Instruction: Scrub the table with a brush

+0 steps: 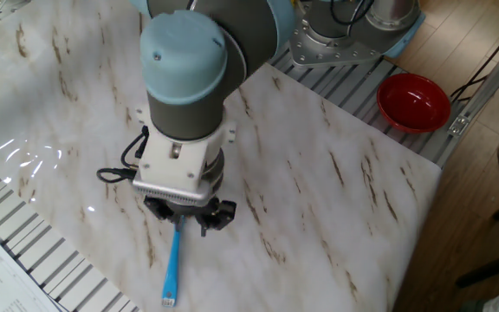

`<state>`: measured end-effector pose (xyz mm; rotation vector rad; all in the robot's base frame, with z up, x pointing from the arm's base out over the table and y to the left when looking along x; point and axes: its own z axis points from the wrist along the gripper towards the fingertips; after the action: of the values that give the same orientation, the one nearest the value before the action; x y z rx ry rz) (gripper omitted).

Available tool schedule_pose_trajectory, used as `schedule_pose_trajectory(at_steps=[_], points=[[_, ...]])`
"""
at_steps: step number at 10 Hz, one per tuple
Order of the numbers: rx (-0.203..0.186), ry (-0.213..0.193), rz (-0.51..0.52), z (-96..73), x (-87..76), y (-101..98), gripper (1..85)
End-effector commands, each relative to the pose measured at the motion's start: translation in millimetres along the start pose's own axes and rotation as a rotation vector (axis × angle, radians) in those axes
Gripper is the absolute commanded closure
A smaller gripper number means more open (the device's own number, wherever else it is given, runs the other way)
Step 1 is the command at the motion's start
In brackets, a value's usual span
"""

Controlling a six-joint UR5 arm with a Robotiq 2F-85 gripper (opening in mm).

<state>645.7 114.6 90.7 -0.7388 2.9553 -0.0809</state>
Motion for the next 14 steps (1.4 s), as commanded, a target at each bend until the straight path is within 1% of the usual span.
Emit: schedule_pose_trajectory(at_steps=[1,2,3,4,5,6,10,12,14], points=[[-0.028,-0.017,-0.027,36.4,-19.0,-4.9,42.7],[-0.037,-0.031,-0.045,57.0,-27.0,-9.9,42.3],[-0.046,-0.038,-0.050,70.5,-29.0,-12.2,42.0],[-0.027,-0.031,-0.061,77.6,-27.9,-19.7,42.0],[-0.018,-0.028,-0.070,84.4,-29.3,-25.3,42.7],[-0.019,-0.030,-0.073,88.8,-31.3,-26.2,42.7],[-0.025,-0.021,-0.073,85.6,-28.0,-23.9,42.7],[-0.025,-0.023,-0.073,89.0,-30.0,-23.8,42.7],[-0.033,-0.018,-0.052,87.9,-29.3,-21.4,48.7]])
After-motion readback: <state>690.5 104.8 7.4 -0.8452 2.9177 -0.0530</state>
